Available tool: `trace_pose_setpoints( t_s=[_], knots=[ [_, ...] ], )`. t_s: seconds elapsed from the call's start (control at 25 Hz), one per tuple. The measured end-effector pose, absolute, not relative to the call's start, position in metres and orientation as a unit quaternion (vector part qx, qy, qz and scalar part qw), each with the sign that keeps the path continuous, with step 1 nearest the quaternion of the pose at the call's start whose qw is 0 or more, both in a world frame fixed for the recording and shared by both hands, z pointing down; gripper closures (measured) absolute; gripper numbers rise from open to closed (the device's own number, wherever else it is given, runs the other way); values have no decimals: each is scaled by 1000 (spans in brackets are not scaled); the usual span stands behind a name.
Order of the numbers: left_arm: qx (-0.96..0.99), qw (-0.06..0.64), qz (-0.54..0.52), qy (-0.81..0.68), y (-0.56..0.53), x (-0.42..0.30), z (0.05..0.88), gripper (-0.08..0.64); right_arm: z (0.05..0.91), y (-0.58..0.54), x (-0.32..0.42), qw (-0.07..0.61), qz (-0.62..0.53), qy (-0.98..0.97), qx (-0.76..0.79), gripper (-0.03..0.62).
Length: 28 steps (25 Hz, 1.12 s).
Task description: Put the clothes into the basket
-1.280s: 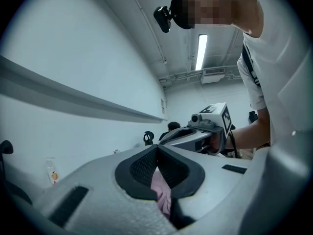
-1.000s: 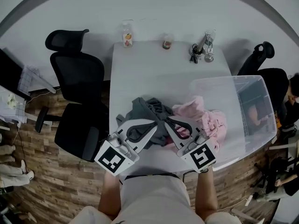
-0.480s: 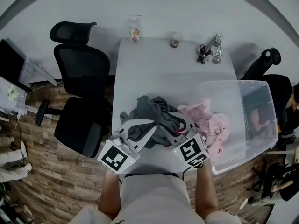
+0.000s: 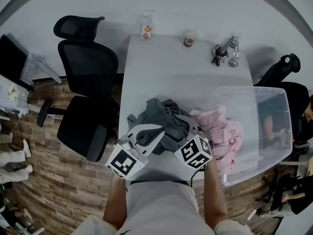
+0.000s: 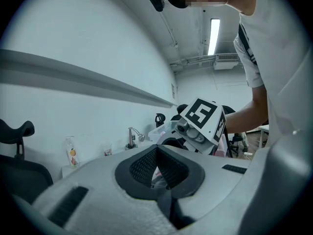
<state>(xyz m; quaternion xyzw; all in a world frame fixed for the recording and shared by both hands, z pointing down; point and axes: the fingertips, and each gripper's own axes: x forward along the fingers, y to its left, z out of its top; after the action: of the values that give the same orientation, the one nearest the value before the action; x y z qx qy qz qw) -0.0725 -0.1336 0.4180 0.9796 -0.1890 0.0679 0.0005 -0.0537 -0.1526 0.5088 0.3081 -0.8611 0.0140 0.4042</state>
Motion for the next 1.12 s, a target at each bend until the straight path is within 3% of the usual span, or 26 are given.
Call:
trace_pose_setpoints(
  t_s=[0.36, 0.76, 1.12],
  knots=[
    [979, -5, 104, -176, -141, -73, 451, 555, 565, -157, -60, 435, 76, -852, 279, 143],
    [976, 18, 126, -174, -145, -77, 478, 555, 617, -161, -66, 446, 121, -847, 262, 23],
    [975, 35, 137, -170, -150, -79, 496, 555, 652, -163, -69, 461, 136, -841, 248, 17]
  ],
)
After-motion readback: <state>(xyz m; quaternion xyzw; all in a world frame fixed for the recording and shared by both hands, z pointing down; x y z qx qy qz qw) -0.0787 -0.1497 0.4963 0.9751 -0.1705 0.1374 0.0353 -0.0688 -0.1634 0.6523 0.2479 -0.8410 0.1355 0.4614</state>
